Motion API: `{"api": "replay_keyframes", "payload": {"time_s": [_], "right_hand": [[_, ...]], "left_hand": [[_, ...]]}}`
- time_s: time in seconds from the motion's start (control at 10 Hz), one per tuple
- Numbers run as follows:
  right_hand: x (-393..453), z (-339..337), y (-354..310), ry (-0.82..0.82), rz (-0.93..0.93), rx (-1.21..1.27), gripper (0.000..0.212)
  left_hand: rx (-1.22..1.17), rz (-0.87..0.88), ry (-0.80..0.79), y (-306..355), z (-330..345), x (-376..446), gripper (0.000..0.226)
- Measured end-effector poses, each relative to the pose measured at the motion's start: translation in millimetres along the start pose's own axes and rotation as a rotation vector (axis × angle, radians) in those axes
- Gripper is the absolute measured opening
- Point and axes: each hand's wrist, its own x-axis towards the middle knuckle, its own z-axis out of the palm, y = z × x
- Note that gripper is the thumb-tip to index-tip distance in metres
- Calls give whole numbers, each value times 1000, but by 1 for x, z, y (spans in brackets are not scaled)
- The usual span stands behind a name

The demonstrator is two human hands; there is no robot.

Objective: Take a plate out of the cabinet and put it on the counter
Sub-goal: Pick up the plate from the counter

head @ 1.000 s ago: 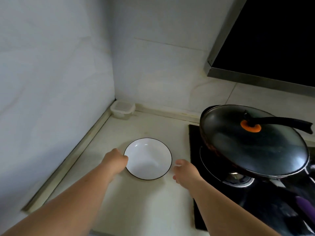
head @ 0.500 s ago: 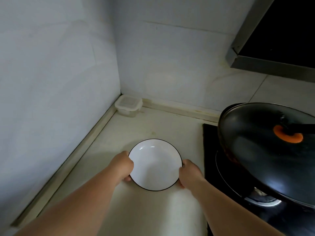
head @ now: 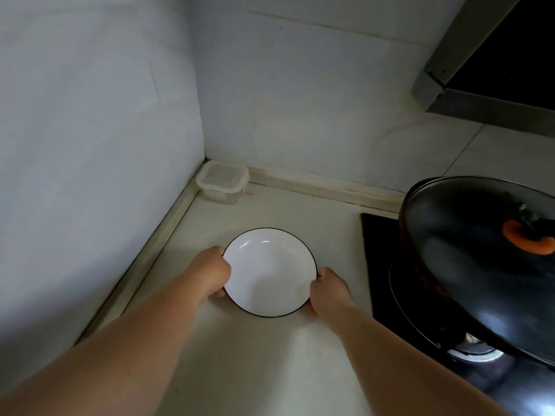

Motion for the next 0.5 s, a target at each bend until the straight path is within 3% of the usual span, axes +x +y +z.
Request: {"api": "replay_keyframes", "payload": {"time_s": [0.3,0.5], "right_hand": [[-5,-2,-6,1,8,-69,37],[-34,-26,-4,43,-20,-46,44]], "left_hand": [[43,-39,-30,-4,-4,4,35],[210,72,174,2,-19,-2,49]]}}
